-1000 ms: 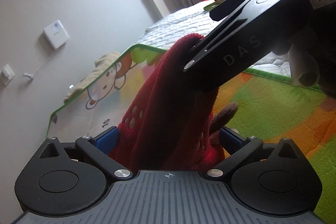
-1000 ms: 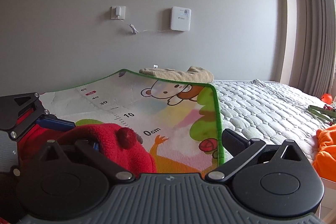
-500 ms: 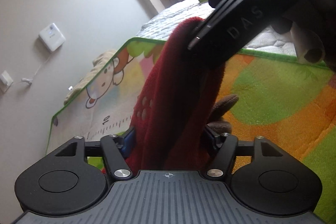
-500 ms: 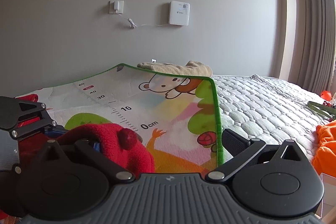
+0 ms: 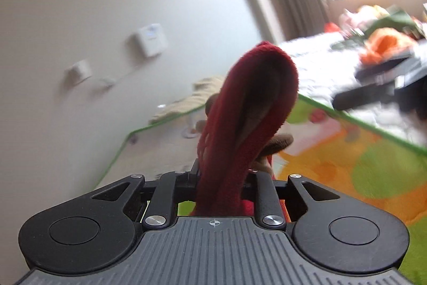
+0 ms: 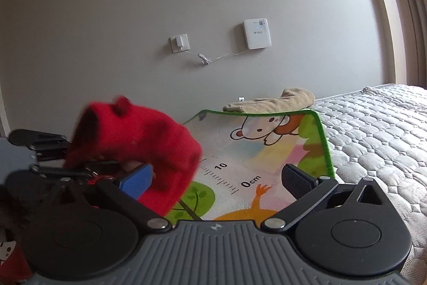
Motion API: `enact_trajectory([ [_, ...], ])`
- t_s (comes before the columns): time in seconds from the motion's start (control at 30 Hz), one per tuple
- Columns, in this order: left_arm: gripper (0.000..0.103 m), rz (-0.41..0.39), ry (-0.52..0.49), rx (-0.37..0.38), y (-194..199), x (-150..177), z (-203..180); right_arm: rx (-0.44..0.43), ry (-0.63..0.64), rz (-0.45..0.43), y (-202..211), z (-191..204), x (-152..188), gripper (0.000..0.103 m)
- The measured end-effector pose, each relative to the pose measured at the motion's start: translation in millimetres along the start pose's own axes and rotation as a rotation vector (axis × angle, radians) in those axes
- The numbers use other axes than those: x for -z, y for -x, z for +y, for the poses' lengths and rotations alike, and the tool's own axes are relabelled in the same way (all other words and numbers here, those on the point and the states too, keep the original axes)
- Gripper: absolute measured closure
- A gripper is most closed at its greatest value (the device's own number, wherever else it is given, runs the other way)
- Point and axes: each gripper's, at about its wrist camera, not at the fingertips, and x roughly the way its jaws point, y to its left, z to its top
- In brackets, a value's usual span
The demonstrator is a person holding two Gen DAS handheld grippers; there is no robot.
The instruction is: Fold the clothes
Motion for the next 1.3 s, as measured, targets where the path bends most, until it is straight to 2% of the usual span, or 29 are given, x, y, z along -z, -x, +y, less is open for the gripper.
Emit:
enact_trajectory([
  [0.1,0.081,0.011,0.163,-0.065,33.3,23.1,41.9,-0.031,0.01,0.029,-19.9,21.1,-3.6,0.0],
  [0.17,0.081,0.036,0.271,-0.08,56.9,49.1,60.5,-0.071,0.029,0.059,-35.4,40.2,-2.6,0.0],
  [0.33,0.067,0.14,0.468,-0.128,85.3,121.7,82.2,-0.171,0.061,0.189,-80.3,89.4,11.5,0.0],
  [0.4,0.06,0.157,0.561,-0.117,97.9,142.4,94.6,-0.195,0.051,0.244,-95.0,104.3,19.4,0.0],
  [0.43,0.051,0.152,0.606,-0.1,104.8,149.1,100.2,-0.208,0.041,0.263,-100.1,109.8,22.1,0.0],
  [0.47,0.046,0.135,0.649,-0.081,118.1,153.8,106.5,-0.223,0.029,0.278,-104.1,114.3,23.7,0.0],
  [0.53,0.025,0.085,0.699,-0.065,139.6,154.7,123.1,-0.263,-0.003,0.298,-109.3,121.2,25.4,0.0],
  [0.63,0.014,0.01,0.752,-0.042,152.5,149.2,143.9,-0.326,-0.064,0.324,-114.1,127.8,26.4,0.0],
  [0.7,0.009,-0.017,0.791,-0.024,145.9,144.9,158.0,-0.362,-0.107,0.345,-119.8,128.5,27.3,0.0],
  [0.83,0.009,0.033,0.804,-0.052,113.3,153.4,170.5,-0.464,-0.251,0.431,-136.9,124.9,38.4,0.0],
  [0.93,0.01,0.097,0.854,-0.004,78.3,162.9,169.8,-0.523,-0.392,0.497,-149.4,118.3,52.6,0.0],
  [0.97,0.012,0.114,0.869,0.011,69.1,164.4,168.5,-0.531,-0.441,0.512,-152.3,115.5,57.9,0.0],
  [1.03,0.024,0.127,0.861,0.043,63.8,162.1,161.9,-0.538,-0.501,0.52,-155.5,111.0,62.8,0.0],
  [1.1,0.03,0.123,0.825,0.068,68.8,156.0,153.6,-0.545,-0.513,0.518,-158.7,110.4,58.8,0.0],
  [1.23,0.049,0.107,0.801,0.098,104.2,149.0,142.8,-0.584,-0.428,0.504,-161.6,125.2,41.2,0.0],
  [1.3,0.05,0.094,0.817,0.114,124.9,150.9,139.2,-0.624,-0.377,0.498,-163.7,139.5,33.0,0.0],
])
